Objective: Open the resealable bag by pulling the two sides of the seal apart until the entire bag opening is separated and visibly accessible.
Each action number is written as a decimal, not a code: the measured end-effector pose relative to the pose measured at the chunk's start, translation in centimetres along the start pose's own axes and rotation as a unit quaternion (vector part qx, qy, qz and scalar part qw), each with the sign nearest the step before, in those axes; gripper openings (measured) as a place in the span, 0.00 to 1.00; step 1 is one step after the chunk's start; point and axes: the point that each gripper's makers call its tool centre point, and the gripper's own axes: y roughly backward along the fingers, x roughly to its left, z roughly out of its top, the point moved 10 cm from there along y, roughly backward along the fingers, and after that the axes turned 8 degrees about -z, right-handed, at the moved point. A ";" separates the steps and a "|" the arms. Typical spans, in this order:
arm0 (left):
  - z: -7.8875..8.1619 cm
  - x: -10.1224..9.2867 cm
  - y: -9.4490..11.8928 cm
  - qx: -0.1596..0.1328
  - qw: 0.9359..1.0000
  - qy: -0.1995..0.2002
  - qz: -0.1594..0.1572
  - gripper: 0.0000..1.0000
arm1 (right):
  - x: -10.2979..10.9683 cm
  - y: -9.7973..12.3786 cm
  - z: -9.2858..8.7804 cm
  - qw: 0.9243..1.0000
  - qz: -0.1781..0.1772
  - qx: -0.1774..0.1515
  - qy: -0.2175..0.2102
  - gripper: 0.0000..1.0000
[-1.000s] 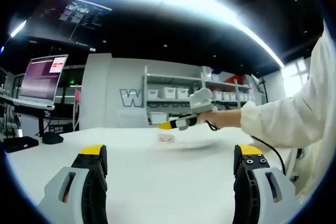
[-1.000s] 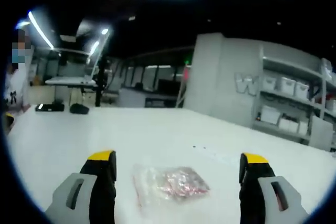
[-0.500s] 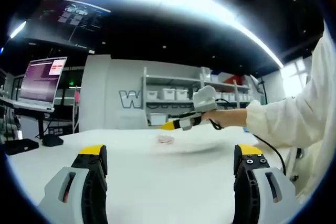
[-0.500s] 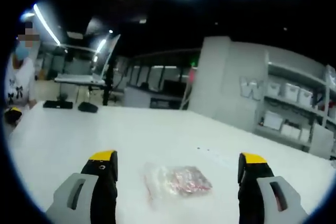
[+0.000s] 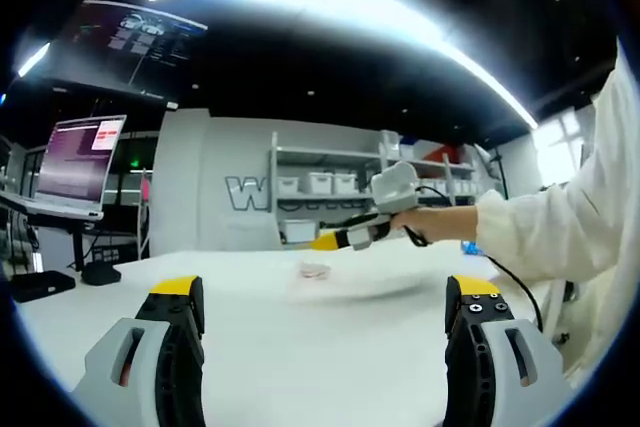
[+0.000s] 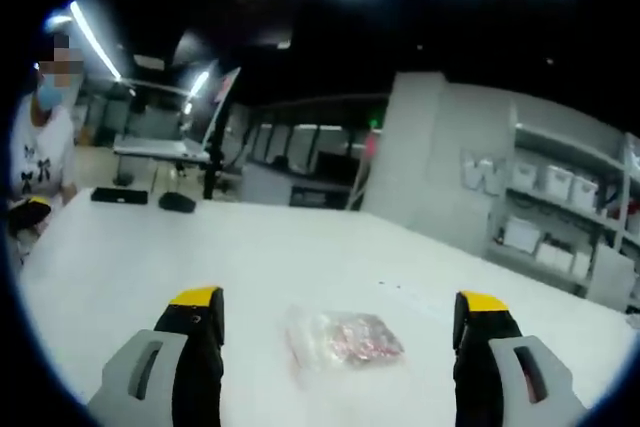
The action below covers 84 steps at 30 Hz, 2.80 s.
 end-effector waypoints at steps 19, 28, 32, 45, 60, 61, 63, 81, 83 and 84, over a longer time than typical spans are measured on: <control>0.1 -0.1 0.2 -0.001 1.000 -0.002 0.000 0.99 | 0.3 2.3 0.0 1.000 0.005 -0.009 0.000 0.96; 0.1 -0.2 0.3 -0.002 1.000 -0.002 0.000 0.99 | 0.2 3.3 0.0 1.000 0.004 -0.016 -0.003 0.96; 0.1 -0.3 0.3 -0.001 1.000 -0.003 0.000 0.99 | 0.1 3.7 0.1 1.000 0.001 -0.018 -0.003 0.96; 0.0 -0.3 0.3 0.003 1.000 -0.003 0.000 0.99 | 0.2 5.1 0.2 1.000 0.005 -0.027 -0.003 0.96; -0.1 -0.4 0.1 0.006 1.000 -0.003 -0.001 0.99 | 0.4 7.0 -0.4 1.000 0.002 -0.031 0.002 0.95; -0.2 -0.4 0.1 0.007 1.000 -0.003 -0.002 0.99 | 0.5 7.1 -0.4 1.000 0.003 -0.031 0.003 0.95; -0.2 -0.4 0.0 0.008 1.000 -0.002 -0.003 0.99 | 0.5 7.4 -0.5 1.000 0.004 -0.030 0.003 0.94; -0.5 -0.4 0.1 0.012 1.000 0.000 -0.004 0.99 | 0.7 9.6 -1.2 0.999 0.000 -0.039 0.009 0.94; -0.6 -0.4 0.1 0.013 1.000 0.000 -0.003 0.99 | 0.8 9.8 -1.3 0.999 -0.001 -0.039 0.010 0.94; -0.6 -0.4 0.1 0.013 1.000 0.000 -0.003 0.99 | 0.8 9.9 -1.3 0.999 -0.002 -0.039 0.012 0.94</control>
